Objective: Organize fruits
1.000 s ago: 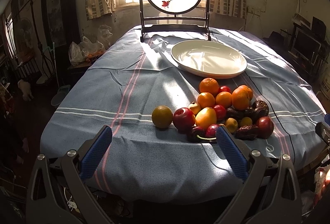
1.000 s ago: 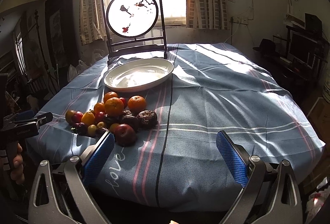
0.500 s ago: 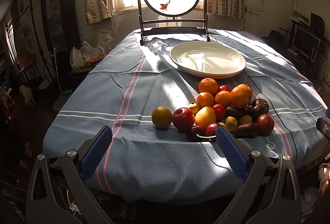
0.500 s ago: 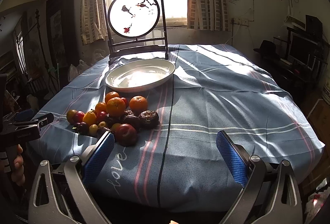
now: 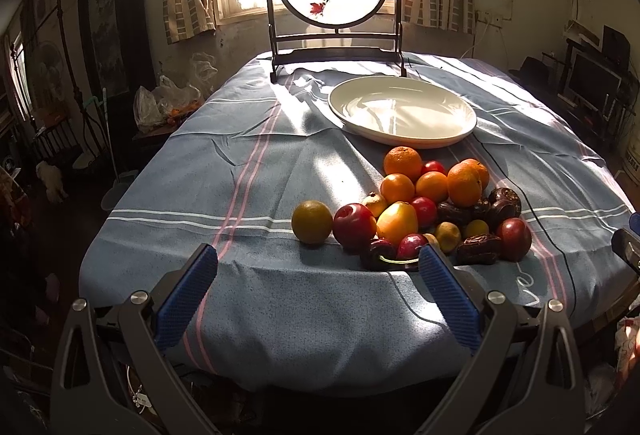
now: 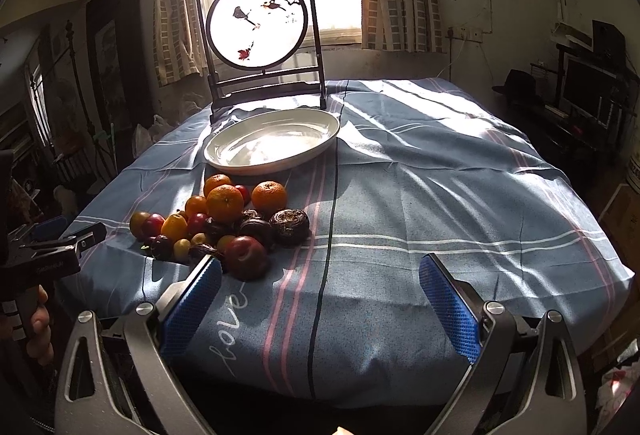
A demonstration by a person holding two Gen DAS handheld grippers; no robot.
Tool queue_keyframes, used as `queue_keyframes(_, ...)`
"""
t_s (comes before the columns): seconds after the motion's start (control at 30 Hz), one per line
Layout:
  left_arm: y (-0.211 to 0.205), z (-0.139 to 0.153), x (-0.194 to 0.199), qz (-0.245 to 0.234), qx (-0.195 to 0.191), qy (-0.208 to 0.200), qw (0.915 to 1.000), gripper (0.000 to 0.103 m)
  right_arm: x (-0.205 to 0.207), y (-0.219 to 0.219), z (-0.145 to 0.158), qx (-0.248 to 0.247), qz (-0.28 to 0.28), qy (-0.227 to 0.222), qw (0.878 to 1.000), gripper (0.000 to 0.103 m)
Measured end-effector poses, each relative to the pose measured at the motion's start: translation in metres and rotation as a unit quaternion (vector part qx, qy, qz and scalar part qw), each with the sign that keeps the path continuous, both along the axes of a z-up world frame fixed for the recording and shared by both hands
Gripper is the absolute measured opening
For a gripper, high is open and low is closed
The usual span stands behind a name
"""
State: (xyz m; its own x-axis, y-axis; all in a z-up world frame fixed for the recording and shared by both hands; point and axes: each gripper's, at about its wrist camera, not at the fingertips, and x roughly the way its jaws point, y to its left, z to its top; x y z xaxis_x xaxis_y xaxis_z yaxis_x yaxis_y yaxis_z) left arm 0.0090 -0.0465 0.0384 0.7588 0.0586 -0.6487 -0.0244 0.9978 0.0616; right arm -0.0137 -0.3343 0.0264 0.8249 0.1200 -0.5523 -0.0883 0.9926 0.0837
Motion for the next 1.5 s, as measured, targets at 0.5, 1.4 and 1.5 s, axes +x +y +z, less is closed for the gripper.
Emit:
queue_keyframes(0.5,0.003,-0.005,0.001,0.003,-0.006,0.005,1.0,0.098,-0.004,0.011,-0.001,-0.017,0.016,-0.003,1.0,0.099)
queue_keyframes(1.4,0.041,-0.038,0.025,0.03,-0.014,0.045,0.9984,0.098,0.07,0.066,-0.047,0.009,0.111,0.092,0.989,0.06)
queue_keyframes(1.5,0.047,-0.043,0.035,0.037,-0.01,0.051,0.998,0.098,0.076,0.069,-0.052,0.02,0.115,0.095,0.989,0.06)
